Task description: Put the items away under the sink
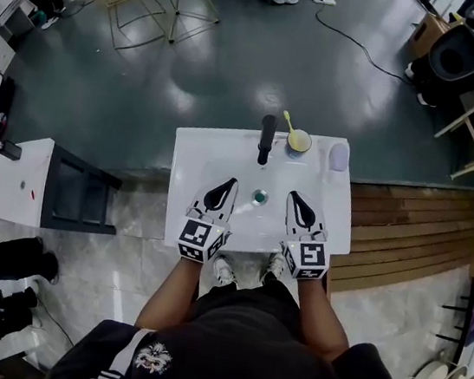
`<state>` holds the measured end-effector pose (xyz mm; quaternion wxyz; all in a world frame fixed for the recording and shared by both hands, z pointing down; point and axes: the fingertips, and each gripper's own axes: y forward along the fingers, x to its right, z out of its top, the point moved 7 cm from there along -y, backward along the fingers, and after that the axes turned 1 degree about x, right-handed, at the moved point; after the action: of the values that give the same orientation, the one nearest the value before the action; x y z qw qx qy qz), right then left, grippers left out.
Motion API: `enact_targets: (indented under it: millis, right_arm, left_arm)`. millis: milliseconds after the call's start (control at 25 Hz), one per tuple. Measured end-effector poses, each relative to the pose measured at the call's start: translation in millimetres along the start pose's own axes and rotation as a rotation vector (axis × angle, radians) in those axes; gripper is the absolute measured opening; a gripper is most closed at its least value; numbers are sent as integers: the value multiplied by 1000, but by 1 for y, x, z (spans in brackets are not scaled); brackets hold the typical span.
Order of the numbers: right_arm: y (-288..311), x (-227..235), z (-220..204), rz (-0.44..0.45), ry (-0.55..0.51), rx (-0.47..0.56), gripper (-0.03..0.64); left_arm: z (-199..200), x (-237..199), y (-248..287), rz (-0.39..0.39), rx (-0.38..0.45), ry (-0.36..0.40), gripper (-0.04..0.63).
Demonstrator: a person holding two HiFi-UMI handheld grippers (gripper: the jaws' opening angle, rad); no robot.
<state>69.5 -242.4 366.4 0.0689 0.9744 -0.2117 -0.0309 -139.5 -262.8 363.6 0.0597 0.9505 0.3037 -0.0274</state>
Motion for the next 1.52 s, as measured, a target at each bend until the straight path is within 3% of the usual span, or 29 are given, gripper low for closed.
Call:
enact_targets:
  millis: [320,440,720,1000,1520]
  right_arm:
    - [26,35,-19,14,40,-22,34]
    - [38,43,-28,35,51,-25,135]
    - [66,64,-54,-15,73,-53,265]
    - [100,85,-77,-37,81,-80,306]
    - [162,112,-106,-6,107,-64,434]
  left_arm:
    - [-18,-7,27,59,-42,-9,0]
    - [-27,-22,30,107,-54,-23,0]
    - [-44,-30,46,118,-54,-39,0]
    - [-57,-32,78,121,-60,-3,0]
    - [-81,-49,99,108,-91,-14,0]
